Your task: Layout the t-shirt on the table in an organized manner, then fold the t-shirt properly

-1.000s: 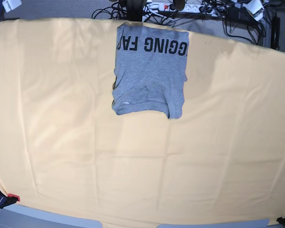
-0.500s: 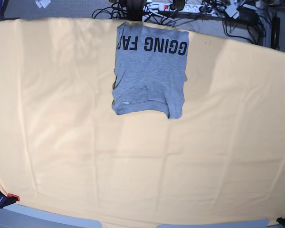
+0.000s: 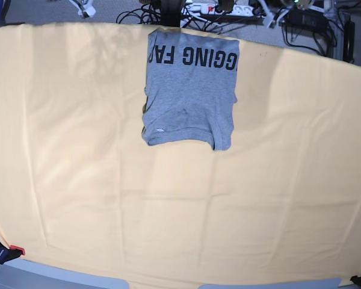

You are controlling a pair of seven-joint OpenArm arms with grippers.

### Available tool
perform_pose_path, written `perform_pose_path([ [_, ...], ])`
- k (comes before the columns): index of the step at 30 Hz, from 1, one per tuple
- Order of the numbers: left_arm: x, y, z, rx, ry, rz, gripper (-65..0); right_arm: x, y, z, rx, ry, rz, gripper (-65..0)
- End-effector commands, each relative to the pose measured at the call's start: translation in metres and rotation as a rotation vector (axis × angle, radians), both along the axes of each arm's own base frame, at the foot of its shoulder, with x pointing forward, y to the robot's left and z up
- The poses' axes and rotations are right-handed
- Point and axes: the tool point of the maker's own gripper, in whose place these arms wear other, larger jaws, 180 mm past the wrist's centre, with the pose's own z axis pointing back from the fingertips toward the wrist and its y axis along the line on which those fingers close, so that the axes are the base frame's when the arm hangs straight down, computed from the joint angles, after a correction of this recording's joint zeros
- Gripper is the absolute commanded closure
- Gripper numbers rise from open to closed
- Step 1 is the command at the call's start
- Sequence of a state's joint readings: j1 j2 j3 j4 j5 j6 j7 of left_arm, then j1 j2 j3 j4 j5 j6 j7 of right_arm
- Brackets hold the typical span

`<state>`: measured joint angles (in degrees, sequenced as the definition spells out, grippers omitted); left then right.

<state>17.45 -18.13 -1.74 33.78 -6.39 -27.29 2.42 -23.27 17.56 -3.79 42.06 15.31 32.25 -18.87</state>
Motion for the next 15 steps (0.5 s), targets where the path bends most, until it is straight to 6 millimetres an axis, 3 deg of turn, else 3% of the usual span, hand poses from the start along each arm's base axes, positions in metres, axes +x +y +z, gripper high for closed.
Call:
perform_pose_path([
  [1,0.006,0.003,-0.002,0.041,-0.033,0.017,0.0,0.005,0.002,-0.003,-0.017,-0.011,0.004,0.0],
  [5,0.017,-0.016,-0.013,0.131,-0.094,0.099,0.0,0.029,0.015,-0.018,-0.16,-0.106,0.031,0.0],
  [11,0.024,-0.048,-0.019,0.148,-0.106,0.118,0.0,0.053,0.067,-0.02,-0.117,-0.218,-0.003,0.0],
  [15,0.019,-0.086,-0.02,0.082,-0.101,0.085,0.0,0.063,0.077,-0.02,-0.113,-0.234,-0.019,0.0],
])
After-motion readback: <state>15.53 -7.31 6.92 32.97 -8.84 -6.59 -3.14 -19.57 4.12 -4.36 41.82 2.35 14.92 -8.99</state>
